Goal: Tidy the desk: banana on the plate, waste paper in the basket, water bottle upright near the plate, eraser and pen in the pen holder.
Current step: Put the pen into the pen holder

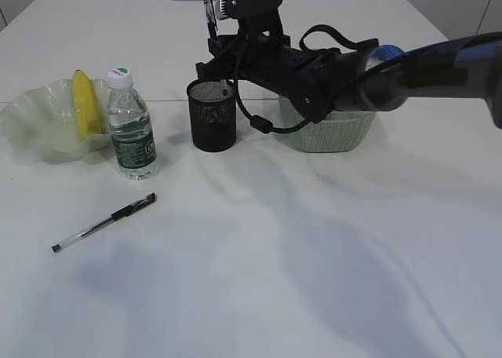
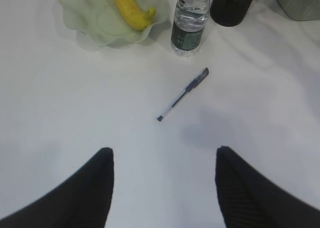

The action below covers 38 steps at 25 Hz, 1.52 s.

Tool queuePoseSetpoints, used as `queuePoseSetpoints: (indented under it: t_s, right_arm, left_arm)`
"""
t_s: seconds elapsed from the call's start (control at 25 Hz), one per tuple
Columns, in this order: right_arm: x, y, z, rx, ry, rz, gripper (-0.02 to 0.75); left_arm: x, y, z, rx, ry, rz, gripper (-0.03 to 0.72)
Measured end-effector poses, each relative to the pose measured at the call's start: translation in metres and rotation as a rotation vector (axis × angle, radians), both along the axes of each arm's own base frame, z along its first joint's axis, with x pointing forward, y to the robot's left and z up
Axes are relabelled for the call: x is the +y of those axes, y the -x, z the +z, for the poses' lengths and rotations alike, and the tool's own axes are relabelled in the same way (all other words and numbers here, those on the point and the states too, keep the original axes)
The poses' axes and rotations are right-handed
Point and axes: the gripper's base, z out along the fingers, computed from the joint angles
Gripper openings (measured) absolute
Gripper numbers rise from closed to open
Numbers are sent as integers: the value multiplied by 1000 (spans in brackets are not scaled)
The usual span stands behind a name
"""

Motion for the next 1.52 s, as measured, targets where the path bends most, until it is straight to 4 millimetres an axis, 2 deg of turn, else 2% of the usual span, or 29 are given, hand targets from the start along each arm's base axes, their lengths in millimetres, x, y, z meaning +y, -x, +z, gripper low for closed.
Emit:
queuePoseSetpoints:
  t_s: [0.2,1.04,1.4,1.52]
  right_arm:
    - [-6,-3,-3,-3,23,-2,38]
    - [-5,-3,-4,-7,34,12,38]
    - [-3,-5,4,-19,0,15,38]
    - [-2,-5,-2,0,-10,24,38]
  left_arm:
    - [0,0,0,-3,1,0,454]
    - [0,0,0,-6,1,0,454]
    - [0,0,1,-8,2,0,454]
    - [0,-1,1,-10,2,0,454]
